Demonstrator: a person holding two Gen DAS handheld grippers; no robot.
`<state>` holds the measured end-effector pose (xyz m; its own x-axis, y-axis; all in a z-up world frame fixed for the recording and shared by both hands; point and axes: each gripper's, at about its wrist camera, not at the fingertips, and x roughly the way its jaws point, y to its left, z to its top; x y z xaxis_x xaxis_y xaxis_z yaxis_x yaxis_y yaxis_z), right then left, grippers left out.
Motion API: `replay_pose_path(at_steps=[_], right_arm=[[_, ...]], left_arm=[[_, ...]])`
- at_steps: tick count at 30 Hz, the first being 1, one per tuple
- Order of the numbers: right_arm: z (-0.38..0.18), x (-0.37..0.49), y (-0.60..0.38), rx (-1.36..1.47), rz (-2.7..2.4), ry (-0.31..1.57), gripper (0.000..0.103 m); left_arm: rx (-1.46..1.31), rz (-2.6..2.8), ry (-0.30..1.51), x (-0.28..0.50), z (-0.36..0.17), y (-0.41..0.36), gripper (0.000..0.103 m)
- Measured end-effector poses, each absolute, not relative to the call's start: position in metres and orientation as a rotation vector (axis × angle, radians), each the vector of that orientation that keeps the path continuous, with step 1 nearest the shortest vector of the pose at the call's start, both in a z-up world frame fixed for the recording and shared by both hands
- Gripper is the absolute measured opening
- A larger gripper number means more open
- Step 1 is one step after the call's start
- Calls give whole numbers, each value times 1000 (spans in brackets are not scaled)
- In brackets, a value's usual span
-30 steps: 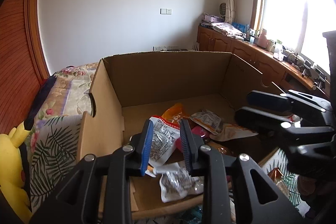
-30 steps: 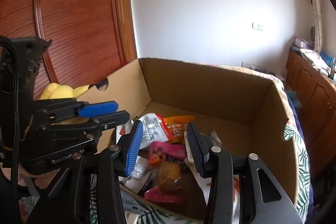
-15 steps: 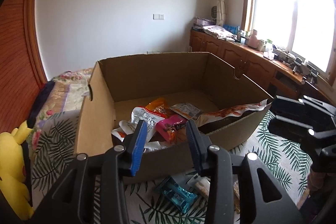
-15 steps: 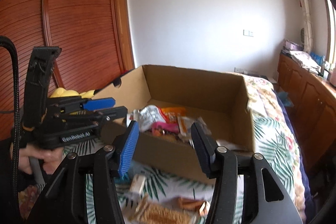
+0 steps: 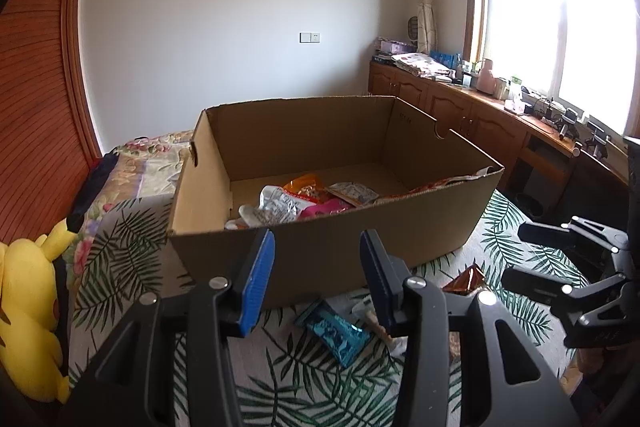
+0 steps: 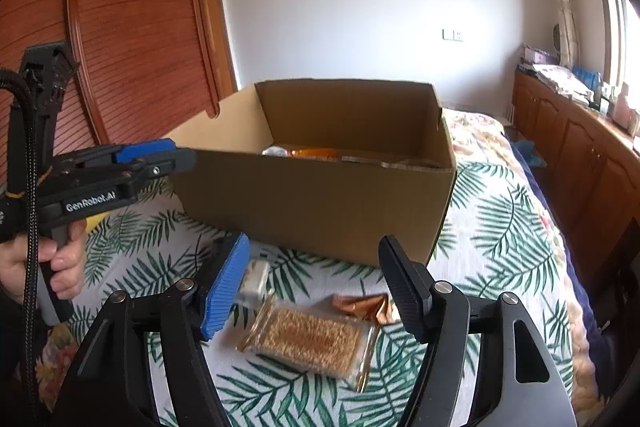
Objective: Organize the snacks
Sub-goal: 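Withdraw both tools from the box toward the remaining snacks, then grasp the blue foil packet with left tool while right tool reaches the sesame tray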
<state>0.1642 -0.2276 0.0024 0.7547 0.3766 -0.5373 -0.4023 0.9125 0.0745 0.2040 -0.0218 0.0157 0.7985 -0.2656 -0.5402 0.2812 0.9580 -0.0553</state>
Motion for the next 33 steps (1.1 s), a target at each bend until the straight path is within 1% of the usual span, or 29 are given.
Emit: replay_pose_path(at_steps=[4, 8, 19, 22, 25, 29, 33], right_arm=[[-11, 166, -225, -48, 412, 608, 81], [-29, 168, -222, -62, 383, 650, 86], [-62, 182, -216, -60, 348, 769, 88], [-65, 181, -217, -48, 341, 776, 92], [-68, 180, -216, -63, 321, 790, 92], [-71, 180, -216, -72, 314, 806, 98], [-74, 180, -217, -49, 320, 820, 99]], left_arm=[[23, -280, 575, 195, 7, -18, 45], [6, -274, 595, 190, -9, -17, 46], [17, -248, 685, 200, -51, -27, 46], [12, -233, 707, 205, -56, -29, 46], [3, -226, 737, 211, -61, -30, 46], [-5, -223, 764, 217, -67, -34, 46], [-33, -225, 789, 225, -71, -34, 46]])
